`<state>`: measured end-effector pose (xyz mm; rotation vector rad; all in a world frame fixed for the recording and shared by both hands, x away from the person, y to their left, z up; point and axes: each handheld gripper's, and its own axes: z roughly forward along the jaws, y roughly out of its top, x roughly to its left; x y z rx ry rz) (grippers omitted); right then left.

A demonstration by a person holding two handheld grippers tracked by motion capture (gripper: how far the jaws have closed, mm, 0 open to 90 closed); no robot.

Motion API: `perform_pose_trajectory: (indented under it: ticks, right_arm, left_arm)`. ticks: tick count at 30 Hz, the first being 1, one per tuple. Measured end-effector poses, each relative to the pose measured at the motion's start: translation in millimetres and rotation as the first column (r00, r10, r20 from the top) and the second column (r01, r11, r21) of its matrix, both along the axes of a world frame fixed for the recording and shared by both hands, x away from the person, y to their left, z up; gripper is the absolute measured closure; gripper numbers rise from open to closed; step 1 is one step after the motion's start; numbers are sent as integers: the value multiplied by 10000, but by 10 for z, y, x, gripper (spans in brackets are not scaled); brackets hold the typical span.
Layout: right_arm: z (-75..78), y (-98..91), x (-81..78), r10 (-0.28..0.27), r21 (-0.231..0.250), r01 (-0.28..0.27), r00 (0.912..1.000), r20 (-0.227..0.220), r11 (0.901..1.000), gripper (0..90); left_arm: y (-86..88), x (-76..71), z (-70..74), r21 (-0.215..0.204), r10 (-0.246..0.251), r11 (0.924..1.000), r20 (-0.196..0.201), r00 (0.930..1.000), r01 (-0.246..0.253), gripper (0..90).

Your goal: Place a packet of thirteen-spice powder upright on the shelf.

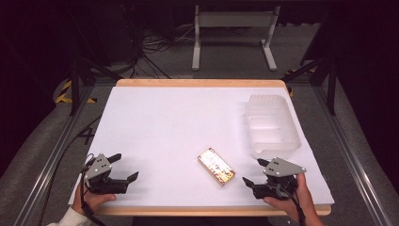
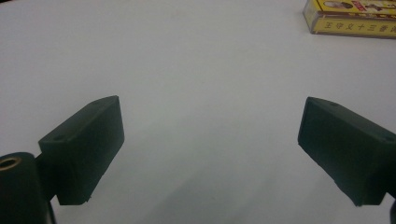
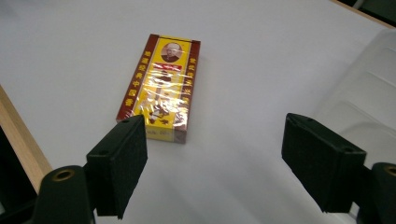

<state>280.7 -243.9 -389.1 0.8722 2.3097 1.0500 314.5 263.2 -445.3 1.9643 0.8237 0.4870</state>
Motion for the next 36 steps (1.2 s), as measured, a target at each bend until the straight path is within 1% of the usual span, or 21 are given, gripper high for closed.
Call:
perform_pose_trajectory:
  ticks: [1, 2, 3, 5, 6, 7, 8, 10, 11, 12, 14, 15, 18, 20, 24, 29, 32, 33, 34, 36]
  right_arm:
    - [7, 52, 32, 90, -2, -90, 9999, -77, 10000, 227]
    - [7, 52, 32, 90, -2, -90, 9999, -77, 10000, 227]
    - [21, 160, 101, 243, -134, -246, 9994, -233, 9996, 227]
    - [29, 288, 192, 408, -284, -419, 9986, -350, 9987, 227]
    - [26, 332, 225, 418, -327, -432, 9982, -437, 9985, 227]
    - [17, 402, 281, 460, -477, -488, 9973, -579, 9977, 227]
    - [5, 467, 334, 492, -634, -531, 9969, -617, 9966, 227]
    - [-24, 574, 433, 441, -772, -526, 9932, -1079, 9956, 226]
    - [-33, 620, 472, 471, -877, -575, 9921, -1165, 9945, 225]
    - [-33, 620, 472, 471, -877, -575, 9921, -1165, 9945, 225]
    - [-48, 724, 558, 480, -940, -633, 9865, -1569, 9936, 216]
    - [-50, 773, 586, 530, -963, -695, 9848, -1652, 9929, 216]
    - [-62, 894, 683, 353, -1182, -577, 9825, -1831, 9913, 216]
    - [-82, 960, 748, 217, -1201, -463, 9799, -1985, 9917, 216]
    - [-142, 1088, 859, 155, -1392, -491, 9724, -2329, 9890, 206]
    - [-209, 1208, 945, 152, -1477, -552, 9657, -2594, 9875, 203]
    - [-254, 1285, 997, 94, -1627, -549, 9634, -2678, 9851, 200]
    - [-254, 1285, 997, 94, -1627, -549, 9634, -2678, 9851, 200]
    - [-264, 1306, 1011, 27, -1726, -516, 9621, -2725, 9836, 199]
    - [-293, 1336, 1058, -181, -1977, -359, 9642, -2646, 9796, 197]
  left_arm:
    - [3, -6, -2, -13, 50, 10000, 35, 10000, -50, 78]
    - [3, -6, -2, -13, 50, 10000, 35, 10000, -50, 78]
    - [6, -12, -1, -1, 49, 10000, 25, 10000, -49, 78]
    - [11, -17, 1, 35, 61, 10000, 34, 10000, -61, 78]
    - [14, -21, -1, 10, 84, 10000, 7, 10000, -84, 78]
    - [19, -22, -1, 32, 101, 9999, 25, 9999, -102, 78]
    - [23, -23, -2, 35, 113, 9999, 6, 9999, -113, 78]
    - [29, -26, -3, 29, 121, 9999, -20, 9999, -121, 78]
    - [30, -28, -5, -17, 135, 9999, -42, 9999, -135, 78]
    - [30, -28, -5, -17, 135, 9999, -42, 9999, -135, 78]
    - [32, -32, -4, 5, 119, 9999, -19, 9999, -119, 78]
    - [32, -33, -3, 17, 103, 9999, -18, 9999, -103, 78]
    - [33, -33, -4, 28, 107, 9999, -23, 9999, -107, 78]
    - [34, -30, -5, 50, 91, 9999, -13, 10000, -91, 78]
    - [30, -29, -8, 64, 25, 10000, -33, 10000, -25, 77]
    - [27, -26, -12, 108, -4, 9999, -88, 10000, 5, 77]
    - [21, -28, -12, 102, -38, 9999, -113, 9999, 40, 77]
    - [21, -28, -12, 102, -38, 9999, -113, 9999, 40, 77]
    - [20, -27, -13, 103, -44, 9999, -121, 9999, 45, 77]
    - [17, -25, -18, 113, -43, 9999, -134, 9999, 44, 77]
